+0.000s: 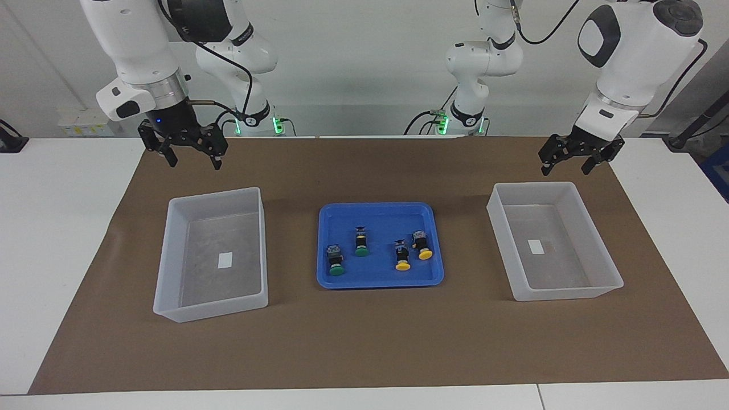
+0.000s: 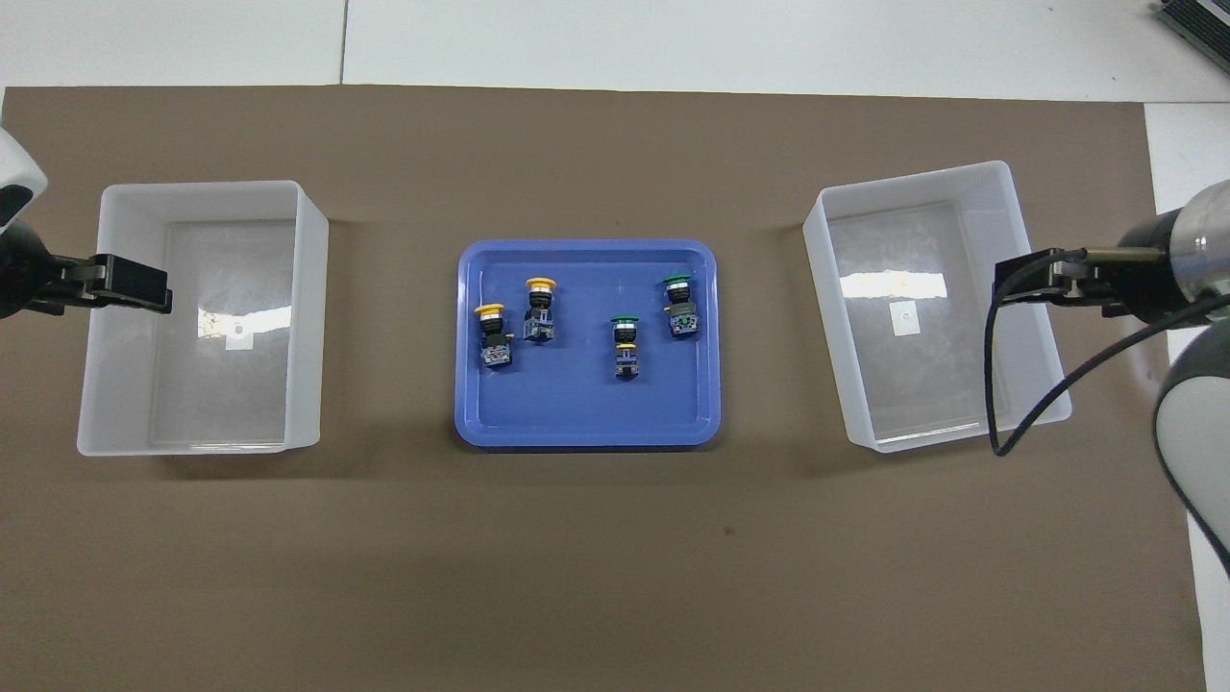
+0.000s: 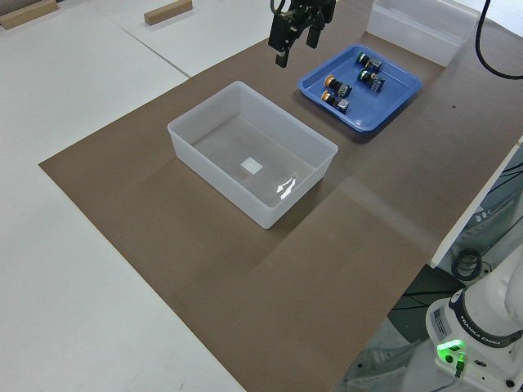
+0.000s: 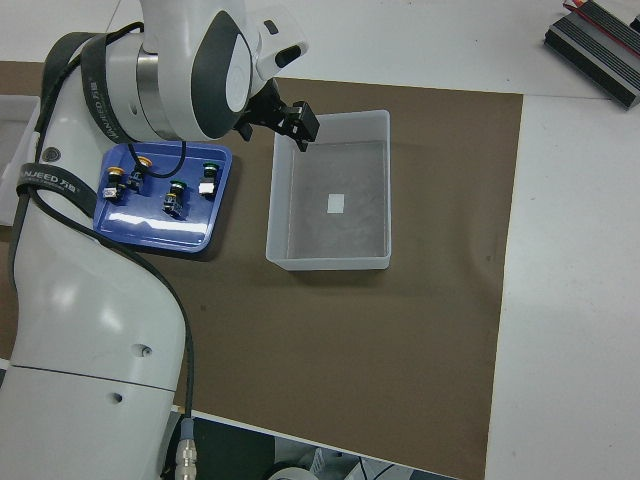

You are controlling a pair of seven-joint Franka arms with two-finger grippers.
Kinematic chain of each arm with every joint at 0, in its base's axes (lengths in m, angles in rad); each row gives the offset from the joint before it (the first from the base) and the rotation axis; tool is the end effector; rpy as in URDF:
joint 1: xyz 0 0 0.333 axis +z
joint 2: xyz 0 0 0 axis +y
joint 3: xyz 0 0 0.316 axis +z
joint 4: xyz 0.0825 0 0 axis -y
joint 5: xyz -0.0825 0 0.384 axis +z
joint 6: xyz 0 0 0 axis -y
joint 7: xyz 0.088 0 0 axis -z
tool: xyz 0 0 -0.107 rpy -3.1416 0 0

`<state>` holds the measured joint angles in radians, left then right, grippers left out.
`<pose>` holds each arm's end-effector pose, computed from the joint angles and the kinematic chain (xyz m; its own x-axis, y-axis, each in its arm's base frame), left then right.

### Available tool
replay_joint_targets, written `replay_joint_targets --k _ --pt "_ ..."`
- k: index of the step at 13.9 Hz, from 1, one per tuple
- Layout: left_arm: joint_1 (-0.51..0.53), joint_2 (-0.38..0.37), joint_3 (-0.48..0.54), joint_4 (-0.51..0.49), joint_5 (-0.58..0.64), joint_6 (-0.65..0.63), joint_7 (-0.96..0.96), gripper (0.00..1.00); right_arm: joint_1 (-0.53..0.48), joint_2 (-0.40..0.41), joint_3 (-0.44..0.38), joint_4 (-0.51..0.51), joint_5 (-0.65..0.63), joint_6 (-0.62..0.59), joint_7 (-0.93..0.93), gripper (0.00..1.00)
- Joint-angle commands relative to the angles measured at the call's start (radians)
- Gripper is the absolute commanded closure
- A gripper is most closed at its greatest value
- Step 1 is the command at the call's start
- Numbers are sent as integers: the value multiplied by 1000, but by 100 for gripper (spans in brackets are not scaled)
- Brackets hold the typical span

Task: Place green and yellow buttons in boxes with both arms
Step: 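Move the left gripper from its box toward the blue tray, then lower the left gripper and grasp the nearest yellow button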

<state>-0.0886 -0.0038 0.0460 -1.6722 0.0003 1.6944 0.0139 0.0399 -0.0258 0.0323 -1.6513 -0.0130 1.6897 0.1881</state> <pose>0.5618 -0.0239 0.5893 0.9981 -0.0565 0.0260 -0.0565 -0.9984 -0.0005 0.5556 0.0392 0.6113 0.9913 -0.1142 0.0656 -0.1146 -0.9934 0.0016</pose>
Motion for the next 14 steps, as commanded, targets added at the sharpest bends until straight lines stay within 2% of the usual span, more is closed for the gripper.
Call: replay_joint_targets --k 1,4,6,8,11,14 --pt "-60 -28 6 -40 -6 18 -64 0 -14 6 5 5 33 4 -47 0" --pt "-189 -13 6 -53 -2 51 -211 0 -3 -2 5 -7 33 -5 -62 0" --pt "-255 -10 6 -116 -2 144 -290 0 -3 -3 5 -10 33 -12 -61 0" --pt "-304 36 5 -136 -2 209 -371 0 -11 -3 5 -10 33 -10 -59 0" --pt "-356 114 5 -153 -2 334 -465 0 -14 -3 5 -10 33 -10 -59 0" --pt "-358 114 3 -247 -2 485 -483 0 -14 -3 5 -10 33 -10 -59 0"
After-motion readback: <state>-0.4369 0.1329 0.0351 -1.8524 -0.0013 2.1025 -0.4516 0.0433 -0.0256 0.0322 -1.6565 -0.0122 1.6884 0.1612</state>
